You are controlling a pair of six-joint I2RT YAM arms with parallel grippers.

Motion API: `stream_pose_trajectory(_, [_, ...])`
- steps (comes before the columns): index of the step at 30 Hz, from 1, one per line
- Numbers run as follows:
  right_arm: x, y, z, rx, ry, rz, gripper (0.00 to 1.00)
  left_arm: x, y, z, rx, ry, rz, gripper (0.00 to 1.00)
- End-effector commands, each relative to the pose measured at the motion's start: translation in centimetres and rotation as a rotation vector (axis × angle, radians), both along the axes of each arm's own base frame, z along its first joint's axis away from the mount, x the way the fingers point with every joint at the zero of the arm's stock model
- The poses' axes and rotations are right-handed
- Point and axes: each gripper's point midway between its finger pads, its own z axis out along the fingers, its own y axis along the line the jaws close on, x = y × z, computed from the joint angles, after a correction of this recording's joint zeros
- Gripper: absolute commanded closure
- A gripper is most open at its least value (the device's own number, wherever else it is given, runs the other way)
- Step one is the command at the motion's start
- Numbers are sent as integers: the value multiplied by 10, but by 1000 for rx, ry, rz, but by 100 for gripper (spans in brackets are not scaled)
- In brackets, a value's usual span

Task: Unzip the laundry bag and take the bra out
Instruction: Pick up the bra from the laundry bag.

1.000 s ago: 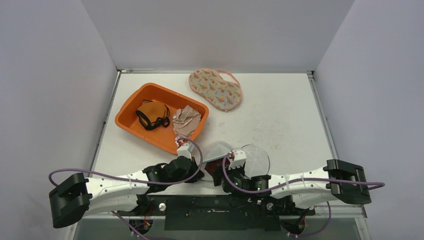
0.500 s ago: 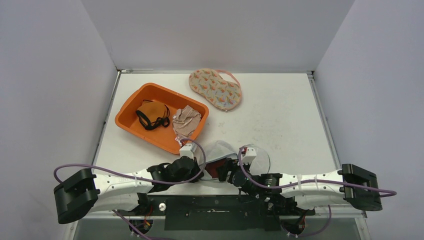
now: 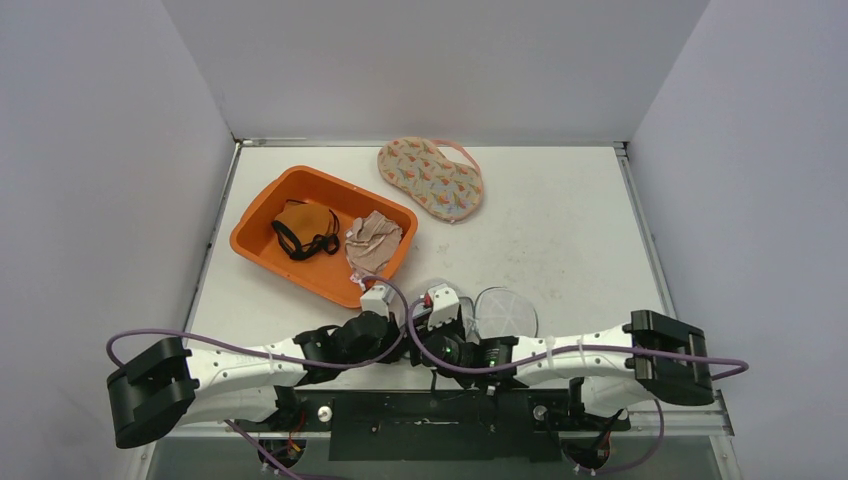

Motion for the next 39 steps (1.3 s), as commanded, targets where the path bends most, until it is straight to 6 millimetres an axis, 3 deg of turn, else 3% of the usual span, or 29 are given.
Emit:
stream_pose_trajectory(1, [9,-4,-21,-130,-2,61,39,1,6,-6,26,-5,20,100])
stream_pose_trajectory(7, [16,-2,-41,-148,21,43,47,-2,17,-18,65,32,53,100])
stream_pose_trajectory(12, [27,-22,-48,-118,26,-72,63,-4,28,-26,110,47,75,100])
stream_pose_trajectory(17, [31,-38,-41,-82,8,-135,69,-6,36,-33,141,59,92,100])
stream_pose_trajectory(20, [28,-31,-36,-65,-1,-82,64,-6,37,-35,149,62,95,100])
stream_pose_trajectory(26, [17,-6,-22,-12,-41,26,39,-4,33,-34,145,65,94,100])
stream_pose_trajectory(39, [28,4,-54,-139,-59,-36,35,-6,30,-26,91,59,84,100])
